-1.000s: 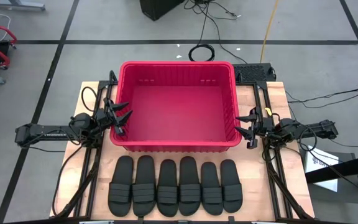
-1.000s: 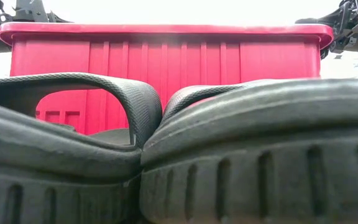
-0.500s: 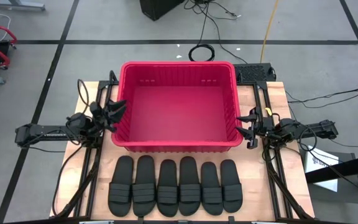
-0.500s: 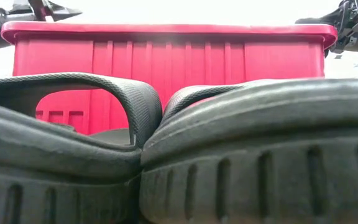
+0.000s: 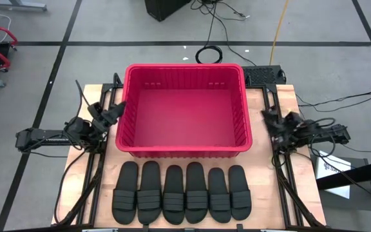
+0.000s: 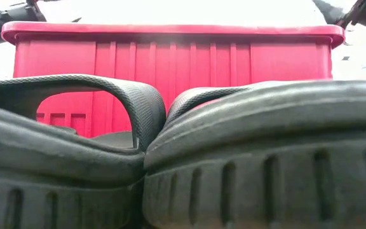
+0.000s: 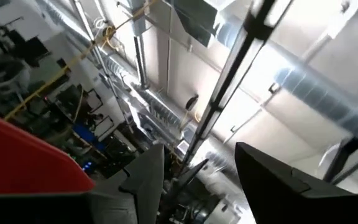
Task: Pick and place slides into bin
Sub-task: Put the black slide into the red bin
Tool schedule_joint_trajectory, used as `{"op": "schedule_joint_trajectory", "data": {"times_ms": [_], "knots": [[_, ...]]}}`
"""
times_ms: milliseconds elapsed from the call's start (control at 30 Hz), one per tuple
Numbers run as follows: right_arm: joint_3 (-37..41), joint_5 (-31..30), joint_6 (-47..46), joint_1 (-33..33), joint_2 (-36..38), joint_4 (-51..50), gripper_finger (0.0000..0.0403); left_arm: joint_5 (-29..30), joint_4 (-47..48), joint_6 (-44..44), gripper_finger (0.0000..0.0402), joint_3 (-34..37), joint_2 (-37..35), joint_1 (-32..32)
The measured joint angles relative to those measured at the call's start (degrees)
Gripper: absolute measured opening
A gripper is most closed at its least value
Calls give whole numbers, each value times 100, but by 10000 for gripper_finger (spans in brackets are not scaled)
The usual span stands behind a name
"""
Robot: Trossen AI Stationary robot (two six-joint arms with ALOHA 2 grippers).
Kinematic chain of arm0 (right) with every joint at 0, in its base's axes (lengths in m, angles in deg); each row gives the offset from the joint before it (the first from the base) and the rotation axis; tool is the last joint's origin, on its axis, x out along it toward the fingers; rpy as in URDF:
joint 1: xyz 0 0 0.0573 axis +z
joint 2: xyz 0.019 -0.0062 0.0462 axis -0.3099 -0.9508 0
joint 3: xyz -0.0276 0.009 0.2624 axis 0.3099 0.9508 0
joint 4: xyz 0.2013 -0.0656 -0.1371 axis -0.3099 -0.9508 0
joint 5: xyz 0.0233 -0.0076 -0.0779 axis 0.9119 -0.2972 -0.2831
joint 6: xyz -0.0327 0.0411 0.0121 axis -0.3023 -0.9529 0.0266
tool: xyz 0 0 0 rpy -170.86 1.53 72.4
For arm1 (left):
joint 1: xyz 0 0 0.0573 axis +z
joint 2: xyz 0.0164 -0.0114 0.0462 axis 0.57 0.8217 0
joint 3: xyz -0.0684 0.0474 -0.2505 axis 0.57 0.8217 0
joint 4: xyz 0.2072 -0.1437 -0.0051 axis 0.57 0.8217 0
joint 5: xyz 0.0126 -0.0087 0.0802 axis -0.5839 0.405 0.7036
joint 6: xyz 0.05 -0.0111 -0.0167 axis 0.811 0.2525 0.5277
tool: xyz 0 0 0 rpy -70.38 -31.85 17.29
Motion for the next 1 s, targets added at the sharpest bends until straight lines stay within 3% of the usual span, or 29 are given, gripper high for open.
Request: {"op": "schedule_joint_trajectory", "data": {"times_ms": [267, 633, 833, 1000], "knots": [[4, -526, 317, -1, -2, 1872, 194, 138, -297, -581, 200, -2, 1, 0], [-6, -831, 791, -1, -2, 2788, 194, 584, -757, -358, 200, -78, 4, 0], [-373, -1004, 574, -1, -121, 2246, 194, 406, -597, -291, 200, -448, 4, 0], [-1329, -856, 587, 1, -625, 1640, 194, 126, 532, 87, 200, -1321, 4, 0]]}}
